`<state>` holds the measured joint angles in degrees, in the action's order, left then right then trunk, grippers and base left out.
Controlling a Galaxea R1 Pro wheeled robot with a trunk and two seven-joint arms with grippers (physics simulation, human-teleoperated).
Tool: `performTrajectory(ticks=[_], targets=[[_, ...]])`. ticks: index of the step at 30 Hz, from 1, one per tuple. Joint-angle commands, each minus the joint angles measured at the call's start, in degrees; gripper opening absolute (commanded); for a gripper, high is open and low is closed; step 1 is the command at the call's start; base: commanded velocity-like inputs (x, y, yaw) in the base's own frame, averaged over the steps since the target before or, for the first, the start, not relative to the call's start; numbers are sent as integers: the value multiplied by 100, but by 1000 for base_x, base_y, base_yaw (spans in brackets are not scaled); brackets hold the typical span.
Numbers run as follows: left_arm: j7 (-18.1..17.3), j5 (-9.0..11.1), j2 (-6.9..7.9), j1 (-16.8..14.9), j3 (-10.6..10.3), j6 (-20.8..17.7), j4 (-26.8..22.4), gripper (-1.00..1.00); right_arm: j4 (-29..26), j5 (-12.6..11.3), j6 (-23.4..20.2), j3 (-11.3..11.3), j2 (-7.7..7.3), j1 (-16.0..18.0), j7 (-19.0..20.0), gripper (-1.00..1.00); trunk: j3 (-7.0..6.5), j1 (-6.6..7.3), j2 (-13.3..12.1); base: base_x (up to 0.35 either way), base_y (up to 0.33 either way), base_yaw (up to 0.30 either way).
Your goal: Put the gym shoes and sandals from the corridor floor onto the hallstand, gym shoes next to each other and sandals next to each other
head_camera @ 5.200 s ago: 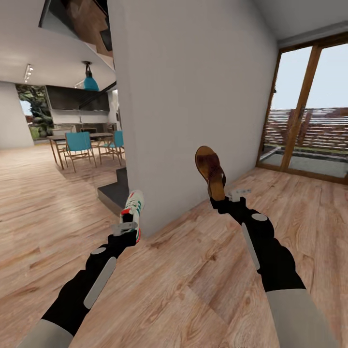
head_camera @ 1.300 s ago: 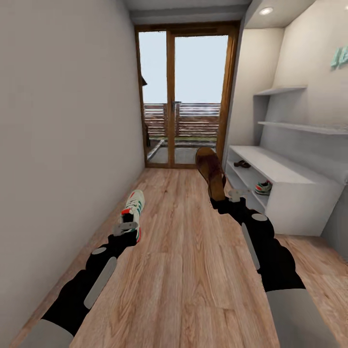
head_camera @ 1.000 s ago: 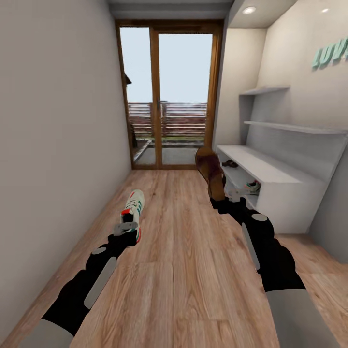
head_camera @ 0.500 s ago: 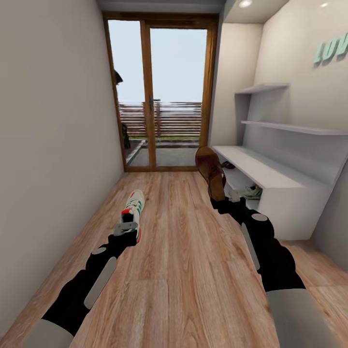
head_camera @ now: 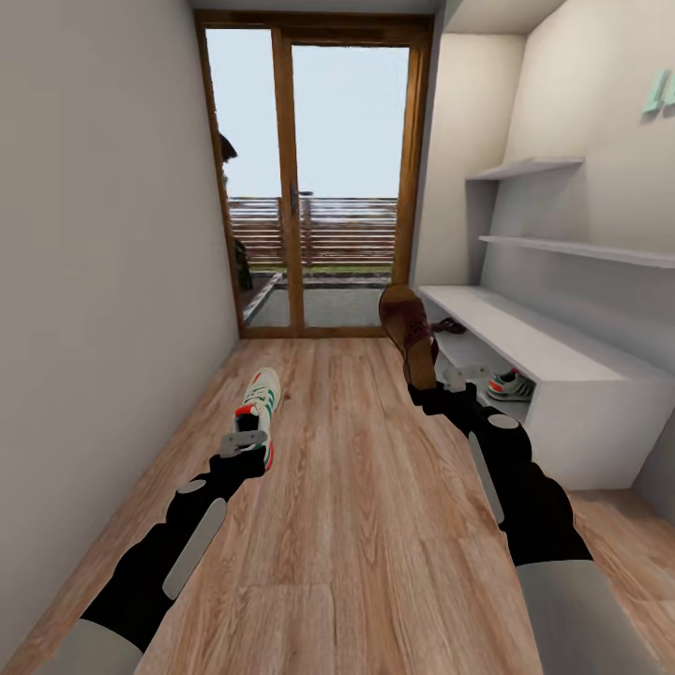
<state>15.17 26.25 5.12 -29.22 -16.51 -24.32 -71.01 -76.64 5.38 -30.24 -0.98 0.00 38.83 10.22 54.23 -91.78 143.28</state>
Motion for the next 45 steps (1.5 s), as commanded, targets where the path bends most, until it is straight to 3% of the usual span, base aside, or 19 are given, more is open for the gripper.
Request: performTrajectory(ticks=[1,45], targets=[[56,55,7,-5,-19,-11,-9,-100,-9,35,-35,1,0,5,23,-100,6,-2,3,348,77,0],[56,56,-2,-4,-19,-11,-9,-100,-3,42,-35,1,0,6,24,-100,6,-2,3,348,23,0]])
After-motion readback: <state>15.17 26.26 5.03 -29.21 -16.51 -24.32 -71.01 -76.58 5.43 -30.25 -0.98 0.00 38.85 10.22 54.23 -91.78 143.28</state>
